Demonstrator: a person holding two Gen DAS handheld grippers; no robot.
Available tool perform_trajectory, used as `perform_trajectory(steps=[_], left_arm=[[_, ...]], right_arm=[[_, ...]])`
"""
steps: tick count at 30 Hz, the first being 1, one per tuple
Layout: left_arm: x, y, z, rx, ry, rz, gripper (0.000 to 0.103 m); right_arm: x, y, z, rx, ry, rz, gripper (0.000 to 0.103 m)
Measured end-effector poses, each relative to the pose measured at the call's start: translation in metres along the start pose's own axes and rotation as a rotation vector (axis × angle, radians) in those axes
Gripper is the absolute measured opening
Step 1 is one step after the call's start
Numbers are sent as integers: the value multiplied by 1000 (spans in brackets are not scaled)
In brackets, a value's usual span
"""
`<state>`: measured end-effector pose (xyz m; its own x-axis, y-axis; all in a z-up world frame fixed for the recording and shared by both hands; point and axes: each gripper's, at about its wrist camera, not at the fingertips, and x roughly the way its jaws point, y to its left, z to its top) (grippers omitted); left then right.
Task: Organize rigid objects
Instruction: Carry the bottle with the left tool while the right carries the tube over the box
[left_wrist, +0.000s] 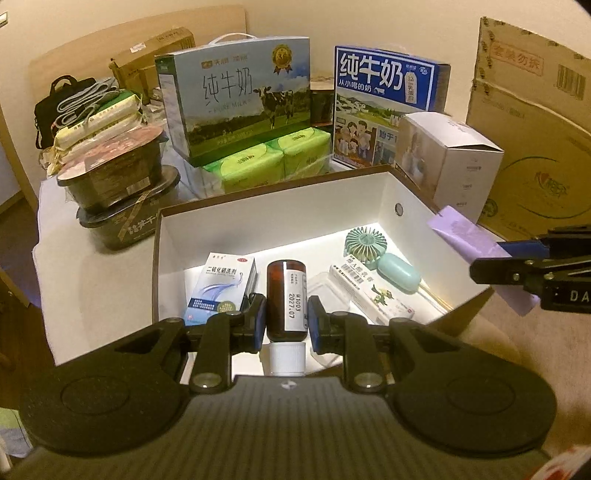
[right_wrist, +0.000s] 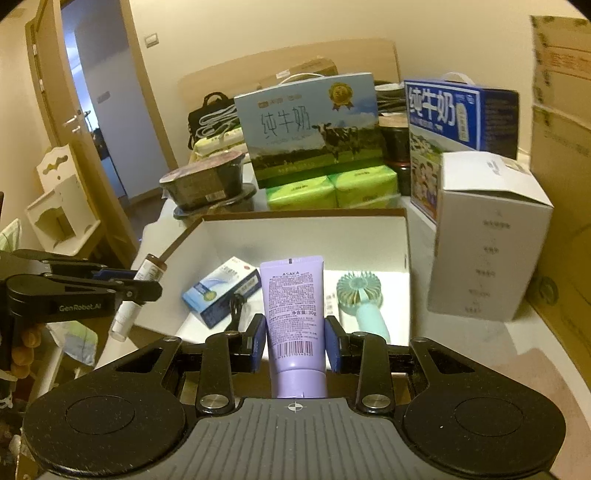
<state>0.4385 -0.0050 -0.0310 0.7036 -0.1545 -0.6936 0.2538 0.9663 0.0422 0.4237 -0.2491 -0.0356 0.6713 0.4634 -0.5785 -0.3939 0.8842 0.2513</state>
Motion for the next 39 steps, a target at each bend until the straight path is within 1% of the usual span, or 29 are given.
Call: perform_trajectory(steps=[10, 16, 21, 30, 39], left_arm=[[48, 7, 24, -7, 55, -3, 21], [76, 9, 31, 7, 89, 11, 21], [98, 13, 34, 12, 114, 15, 21], [134, 23, 40, -13, 152, 8, 21], [156, 25, 44, -1, 165, 27, 21]], right_arm=[[56, 8, 23, -9, 62, 25, 34], [84, 5, 33, 25, 91, 41, 34], [105, -4, 36, 59, 121, 27, 34], [143, -18, 41, 134, 173, 14, 34], [168, -22, 45, 142, 192, -3, 34]])
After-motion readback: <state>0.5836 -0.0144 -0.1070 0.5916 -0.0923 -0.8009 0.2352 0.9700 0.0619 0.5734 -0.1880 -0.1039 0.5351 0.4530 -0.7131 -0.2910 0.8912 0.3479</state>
